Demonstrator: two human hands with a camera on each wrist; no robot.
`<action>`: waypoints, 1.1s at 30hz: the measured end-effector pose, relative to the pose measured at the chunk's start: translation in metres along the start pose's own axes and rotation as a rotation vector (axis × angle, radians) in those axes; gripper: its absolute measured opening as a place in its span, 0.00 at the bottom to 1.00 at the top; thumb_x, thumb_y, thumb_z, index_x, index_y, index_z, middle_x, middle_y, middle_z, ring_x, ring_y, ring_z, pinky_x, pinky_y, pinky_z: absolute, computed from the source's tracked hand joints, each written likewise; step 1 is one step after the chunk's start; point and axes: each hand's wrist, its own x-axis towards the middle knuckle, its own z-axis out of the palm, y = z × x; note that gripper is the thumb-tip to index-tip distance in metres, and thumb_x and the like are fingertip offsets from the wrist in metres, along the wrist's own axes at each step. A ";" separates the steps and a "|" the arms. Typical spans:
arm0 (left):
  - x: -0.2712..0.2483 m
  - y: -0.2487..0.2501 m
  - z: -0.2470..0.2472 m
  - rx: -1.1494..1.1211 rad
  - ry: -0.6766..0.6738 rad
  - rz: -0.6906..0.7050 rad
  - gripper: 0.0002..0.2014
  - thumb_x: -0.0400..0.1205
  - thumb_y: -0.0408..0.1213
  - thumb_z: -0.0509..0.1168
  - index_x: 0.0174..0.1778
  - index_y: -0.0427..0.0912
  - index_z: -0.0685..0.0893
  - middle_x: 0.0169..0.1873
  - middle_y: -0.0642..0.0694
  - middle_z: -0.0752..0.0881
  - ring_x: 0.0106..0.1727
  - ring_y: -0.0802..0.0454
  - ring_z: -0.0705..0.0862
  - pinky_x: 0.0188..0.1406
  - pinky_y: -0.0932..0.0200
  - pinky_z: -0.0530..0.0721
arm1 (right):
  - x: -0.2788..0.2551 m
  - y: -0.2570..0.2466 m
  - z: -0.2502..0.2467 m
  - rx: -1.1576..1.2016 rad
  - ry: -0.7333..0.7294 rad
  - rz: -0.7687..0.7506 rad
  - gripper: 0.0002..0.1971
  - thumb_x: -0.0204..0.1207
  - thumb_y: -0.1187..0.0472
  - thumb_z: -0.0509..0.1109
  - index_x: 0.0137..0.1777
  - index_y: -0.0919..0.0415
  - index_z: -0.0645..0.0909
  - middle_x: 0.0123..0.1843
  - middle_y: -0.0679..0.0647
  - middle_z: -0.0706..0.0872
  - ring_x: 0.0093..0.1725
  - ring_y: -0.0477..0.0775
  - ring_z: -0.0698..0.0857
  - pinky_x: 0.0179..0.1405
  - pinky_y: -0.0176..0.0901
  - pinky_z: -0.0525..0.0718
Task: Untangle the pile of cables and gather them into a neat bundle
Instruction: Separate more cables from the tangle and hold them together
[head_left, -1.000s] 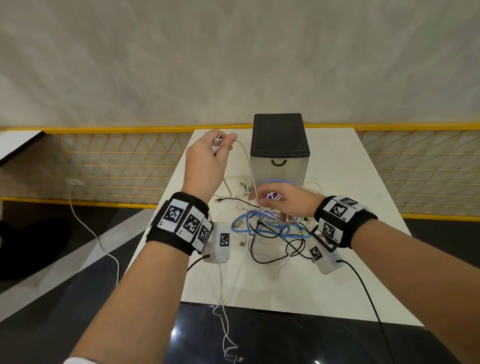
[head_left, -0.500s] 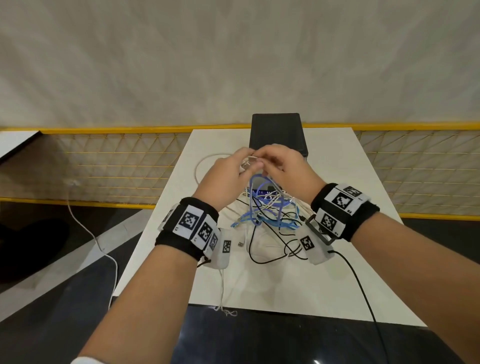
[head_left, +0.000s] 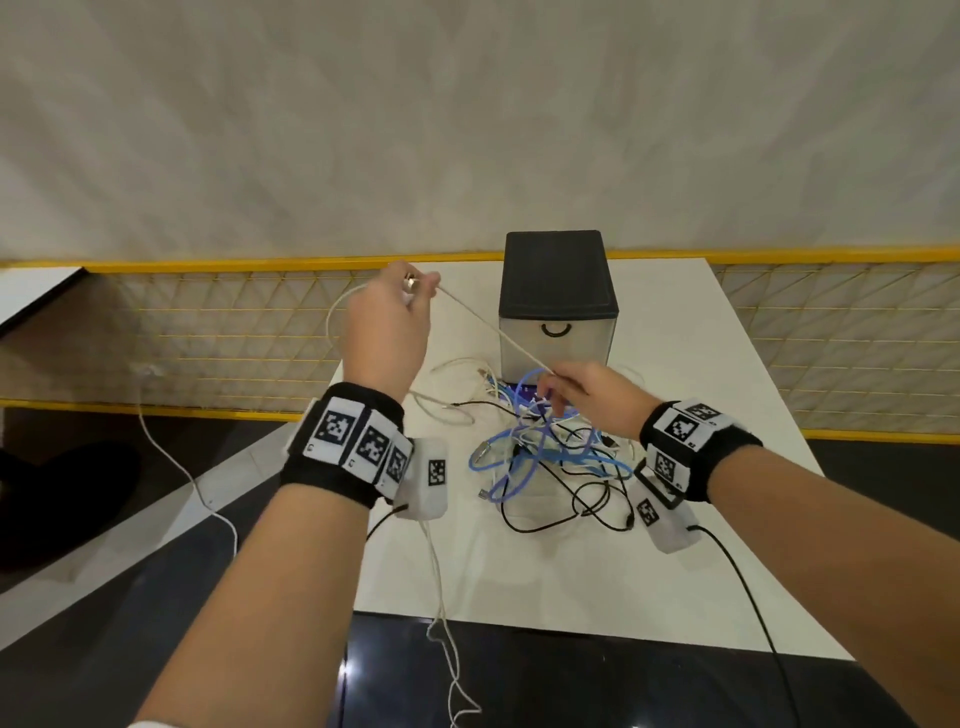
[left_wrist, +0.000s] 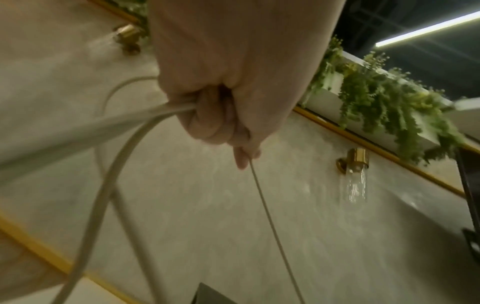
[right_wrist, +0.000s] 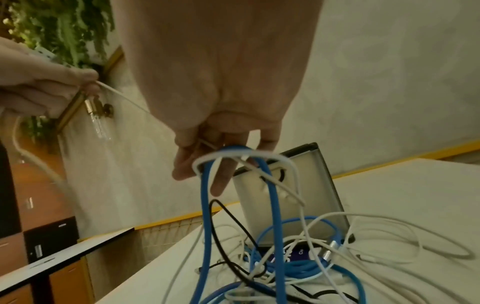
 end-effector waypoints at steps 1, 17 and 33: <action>0.000 -0.001 -0.002 0.003 -0.035 0.005 0.14 0.87 0.46 0.61 0.61 0.43 0.84 0.36 0.46 0.83 0.34 0.50 0.79 0.27 0.62 0.66 | -0.001 0.003 -0.001 -0.006 0.015 0.012 0.13 0.87 0.59 0.54 0.52 0.56 0.81 0.36 0.51 0.86 0.43 0.63 0.86 0.51 0.59 0.84; -0.005 0.002 -0.006 -0.243 -0.084 -0.069 0.16 0.88 0.51 0.58 0.52 0.42 0.83 0.35 0.47 0.83 0.38 0.50 0.79 0.34 0.58 0.71 | 0.008 0.005 -0.026 -0.219 0.173 -0.036 0.11 0.84 0.59 0.60 0.55 0.59 0.84 0.47 0.56 0.85 0.47 0.58 0.84 0.48 0.50 0.80; -0.046 -0.040 -0.064 -0.397 -0.094 -0.189 0.25 0.80 0.30 0.61 0.74 0.50 0.70 0.30 0.52 0.71 0.21 0.63 0.71 0.25 0.73 0.69 | -0.054 -0.089 0.063 -0.019 -0.679 -0.145 0.16 0.77 0.64 0.72 0.63 0.57 0.77 0.45 0.57 0.86 0.35 0.55 0.90 0.38 0.43 0.89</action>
